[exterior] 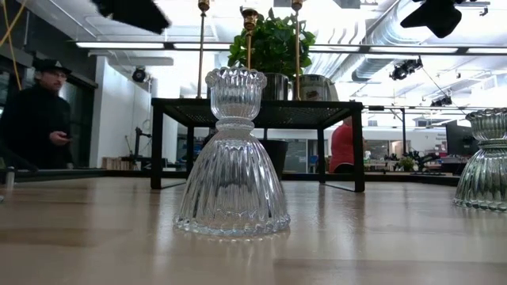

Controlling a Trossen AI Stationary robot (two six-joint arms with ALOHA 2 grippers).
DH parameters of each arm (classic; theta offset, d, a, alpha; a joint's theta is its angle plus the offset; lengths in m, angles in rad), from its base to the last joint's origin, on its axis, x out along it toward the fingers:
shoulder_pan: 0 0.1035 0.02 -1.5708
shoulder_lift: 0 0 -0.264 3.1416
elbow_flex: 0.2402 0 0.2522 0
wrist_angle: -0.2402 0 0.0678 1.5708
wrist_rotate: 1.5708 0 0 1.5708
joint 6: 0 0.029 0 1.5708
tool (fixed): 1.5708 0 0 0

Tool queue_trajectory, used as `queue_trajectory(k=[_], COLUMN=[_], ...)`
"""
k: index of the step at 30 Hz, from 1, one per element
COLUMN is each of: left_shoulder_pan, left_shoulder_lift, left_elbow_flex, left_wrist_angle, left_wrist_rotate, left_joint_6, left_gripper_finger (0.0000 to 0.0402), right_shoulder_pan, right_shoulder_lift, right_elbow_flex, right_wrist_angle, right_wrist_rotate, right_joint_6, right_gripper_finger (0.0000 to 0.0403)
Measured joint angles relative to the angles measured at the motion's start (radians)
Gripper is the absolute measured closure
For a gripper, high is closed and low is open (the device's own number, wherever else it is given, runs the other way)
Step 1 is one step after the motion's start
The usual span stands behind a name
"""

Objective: Pick & Place candle stick holders
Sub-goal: Put the left green candle holder on the shelf

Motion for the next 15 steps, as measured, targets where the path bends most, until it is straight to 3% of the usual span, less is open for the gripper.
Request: queue_trajectory(k=[6,15], left_shoulder_pan=[-0.126,-0.279], left_shoulder_lift=[-0.03,-0.03], left_elbow_flex=[0.0,0.0], left_wrist_angle=[-0.237,-0.349], left_wrist_rotate=[0.128,0.199], left_joint_6=[-0.209,-0.39], left_gripper_finger=[0.0146,0.0146], right_shoulder_pan=[0.0,0.0], right_shoulder_lift=[0.0,0.0], right_elbow_flex=[0.0,0.0], right_wrist_angle=[0.0,0.0], right_wrist_rotate=[0.0,0.0], right_joint_6=[0.0,0.0], right_gripper_finger=[0.017,0.017])
